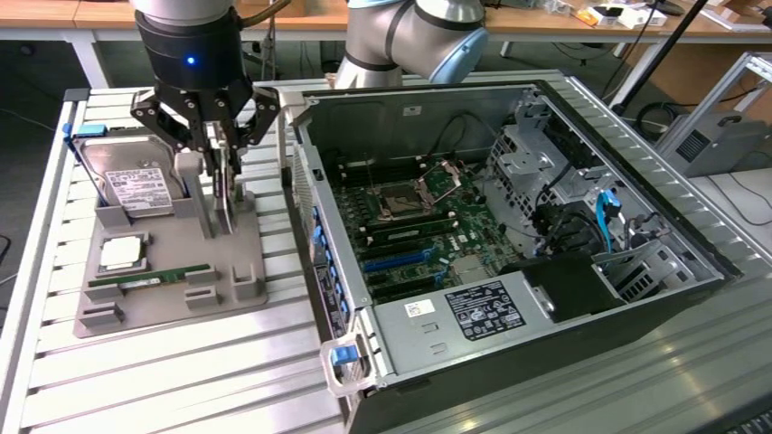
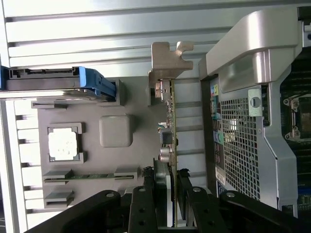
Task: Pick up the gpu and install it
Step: 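Pick up the gpu and move the gpu toward the slot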
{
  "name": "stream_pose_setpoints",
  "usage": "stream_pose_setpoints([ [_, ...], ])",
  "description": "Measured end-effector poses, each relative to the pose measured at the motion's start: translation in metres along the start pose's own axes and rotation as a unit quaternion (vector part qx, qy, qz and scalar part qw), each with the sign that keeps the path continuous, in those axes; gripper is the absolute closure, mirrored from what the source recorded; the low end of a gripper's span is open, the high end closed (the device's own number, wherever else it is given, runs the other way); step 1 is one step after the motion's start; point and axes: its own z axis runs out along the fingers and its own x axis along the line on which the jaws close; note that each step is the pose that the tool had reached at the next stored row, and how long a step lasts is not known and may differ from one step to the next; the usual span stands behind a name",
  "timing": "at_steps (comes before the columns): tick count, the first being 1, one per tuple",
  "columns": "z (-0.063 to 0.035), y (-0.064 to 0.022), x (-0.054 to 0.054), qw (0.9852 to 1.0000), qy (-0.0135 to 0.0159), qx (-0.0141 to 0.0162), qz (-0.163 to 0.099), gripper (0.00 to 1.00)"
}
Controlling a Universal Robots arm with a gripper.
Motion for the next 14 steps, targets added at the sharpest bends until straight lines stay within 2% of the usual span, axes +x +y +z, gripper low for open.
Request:
stream_pose_setpoints([
  [9, -0.0067, 0.0002, 0.000, 1.0000, 0.0000, 0.0000, 0.000, 0.70],
  [14, -0.0174, 0.0005, 0.000, 1.0000, 0.0000, 0.0000, 0.000, 0.70],
])
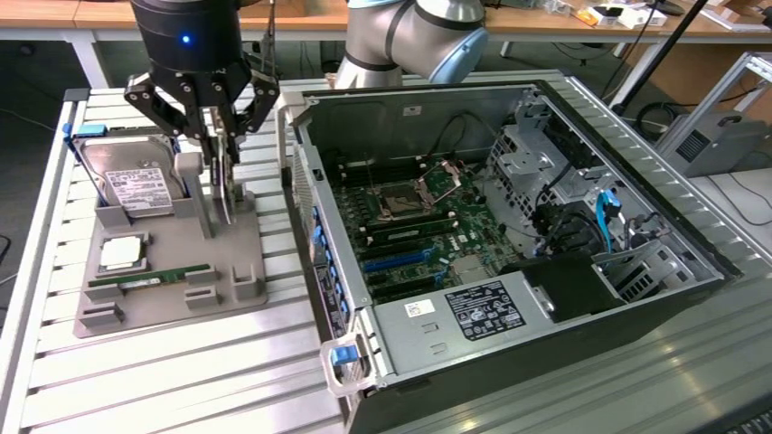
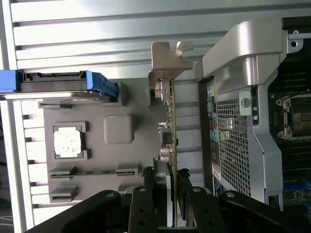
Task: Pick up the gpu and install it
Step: 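Pick up the gpu and move the gpu toward the slot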
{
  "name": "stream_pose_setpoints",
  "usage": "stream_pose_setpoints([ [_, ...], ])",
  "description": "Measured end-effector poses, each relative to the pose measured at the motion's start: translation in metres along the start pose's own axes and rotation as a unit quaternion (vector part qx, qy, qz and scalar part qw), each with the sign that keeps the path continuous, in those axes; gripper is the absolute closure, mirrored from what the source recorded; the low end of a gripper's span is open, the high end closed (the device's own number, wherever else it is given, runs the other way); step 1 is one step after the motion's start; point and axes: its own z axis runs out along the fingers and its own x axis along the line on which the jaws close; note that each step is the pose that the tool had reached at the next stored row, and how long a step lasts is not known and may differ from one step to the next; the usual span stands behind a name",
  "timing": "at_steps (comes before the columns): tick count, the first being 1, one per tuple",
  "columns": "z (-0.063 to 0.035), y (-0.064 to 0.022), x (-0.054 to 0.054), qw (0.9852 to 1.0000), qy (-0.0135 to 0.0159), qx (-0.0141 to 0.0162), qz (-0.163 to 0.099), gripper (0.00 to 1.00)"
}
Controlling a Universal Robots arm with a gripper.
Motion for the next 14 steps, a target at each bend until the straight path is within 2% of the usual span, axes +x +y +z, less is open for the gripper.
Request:
stream_pose_setpoints([
  [7, -0.0230, 0.0007, -0.001, 1.0000, 0.0000, 0.0000, 0.000, 0.70],
  [14, -0.0280, 0.0008, -0.001, 1.0000, 0.0000, 0.0000, 0.000, 0.70],
])
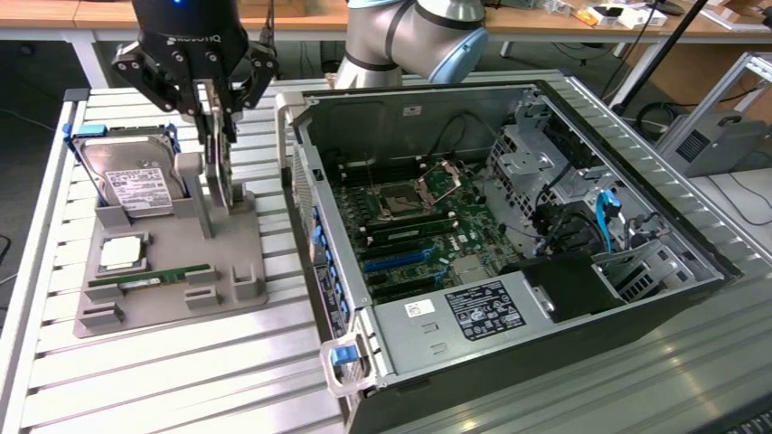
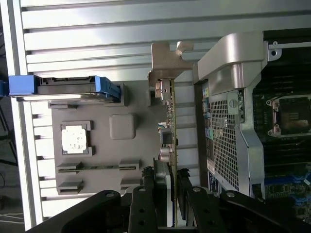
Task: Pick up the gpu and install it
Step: 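Pick up the gpu and move the gpu toward the slot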
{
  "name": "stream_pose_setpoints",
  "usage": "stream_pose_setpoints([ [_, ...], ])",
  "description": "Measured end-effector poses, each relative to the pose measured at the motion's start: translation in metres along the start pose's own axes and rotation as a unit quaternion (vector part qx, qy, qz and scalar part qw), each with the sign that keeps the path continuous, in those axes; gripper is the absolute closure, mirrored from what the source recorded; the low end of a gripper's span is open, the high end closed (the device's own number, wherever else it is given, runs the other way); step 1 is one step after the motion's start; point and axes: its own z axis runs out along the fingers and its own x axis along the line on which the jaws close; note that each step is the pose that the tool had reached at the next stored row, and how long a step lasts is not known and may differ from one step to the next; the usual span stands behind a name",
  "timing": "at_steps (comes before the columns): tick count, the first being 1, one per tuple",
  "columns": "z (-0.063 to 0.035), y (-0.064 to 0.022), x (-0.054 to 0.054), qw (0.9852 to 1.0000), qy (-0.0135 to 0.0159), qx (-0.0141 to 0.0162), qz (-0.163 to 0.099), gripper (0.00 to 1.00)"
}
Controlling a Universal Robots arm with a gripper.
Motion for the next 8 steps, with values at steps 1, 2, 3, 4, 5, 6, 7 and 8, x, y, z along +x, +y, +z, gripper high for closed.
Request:
stream_pose_setpoints([
  [1, -0.0007, 0.0000, 0.0000, 1.0000, 0.0000, 0.0000, 0.000, 0.70],
  [2, -0.0014, 0.0000, 0.0000, 1.0000, 0.0000, 0.0000, 0.000, 0.70],
  [3, -0.0019, 0.0000, 0.0000, 1.0000, 0.0000, 0.0000, 0.000, 0.70],
  [4, -0.0027, 0.0001, -0.0001, 1.0000, 0.0000, 0.0000, 0.000, 0.70],
  [5, -0.0033, 0.0001, -0.0001, 1.0000, 0.0000, 0.0000, 0.000, 0.70],
  [6, -0.0040, 0.0001, -0.0001, 1.0000, 0.0000, 0.0000, 0.000, 0.70],
  [7, -0.0050, 0.0001, -0.0001, 1.0000, 0.0000, 0.0000, 0.000, 0.70],
  [8, -0.0057, 0.0001, -0.0001, 1.0000, 0.0000, 0.0000, 0.000, 0.70],
])
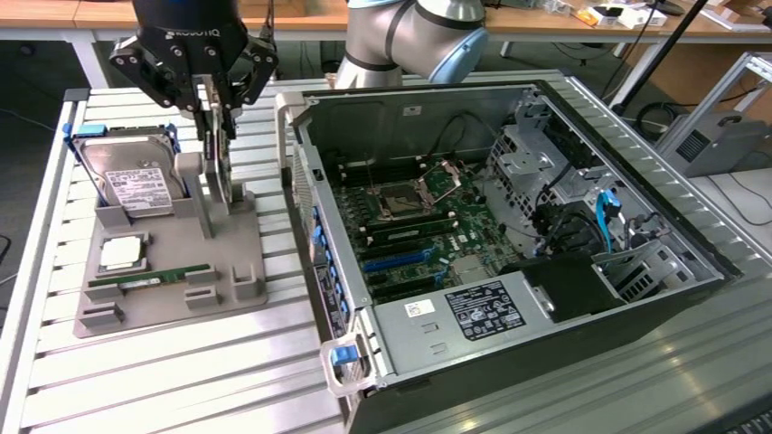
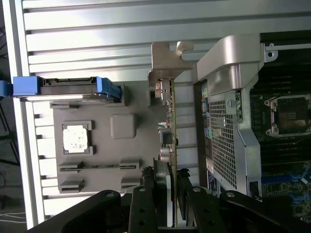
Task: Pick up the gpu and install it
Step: 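Pick up the gpu and move the gpu toward the slot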
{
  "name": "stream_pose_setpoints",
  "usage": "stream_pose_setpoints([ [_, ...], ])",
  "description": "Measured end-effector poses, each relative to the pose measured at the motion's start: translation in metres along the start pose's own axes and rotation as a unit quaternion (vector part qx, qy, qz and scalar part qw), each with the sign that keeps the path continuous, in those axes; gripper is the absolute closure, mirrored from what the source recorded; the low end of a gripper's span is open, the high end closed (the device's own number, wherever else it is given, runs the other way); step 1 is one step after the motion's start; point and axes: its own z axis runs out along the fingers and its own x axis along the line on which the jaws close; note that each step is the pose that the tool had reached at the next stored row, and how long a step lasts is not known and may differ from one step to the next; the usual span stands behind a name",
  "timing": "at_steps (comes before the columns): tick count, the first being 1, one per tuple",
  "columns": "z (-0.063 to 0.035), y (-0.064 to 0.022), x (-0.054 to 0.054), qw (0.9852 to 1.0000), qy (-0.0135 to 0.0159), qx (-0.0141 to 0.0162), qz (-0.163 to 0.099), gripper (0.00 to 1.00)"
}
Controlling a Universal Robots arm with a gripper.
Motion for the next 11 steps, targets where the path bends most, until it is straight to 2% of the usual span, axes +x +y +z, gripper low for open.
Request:
stream_pose_setpoints([
  [11, -0.0060, 0.0002, -0.0002, 1.0000, 0.0000, 0.0000, 0.000, 0.70],
])
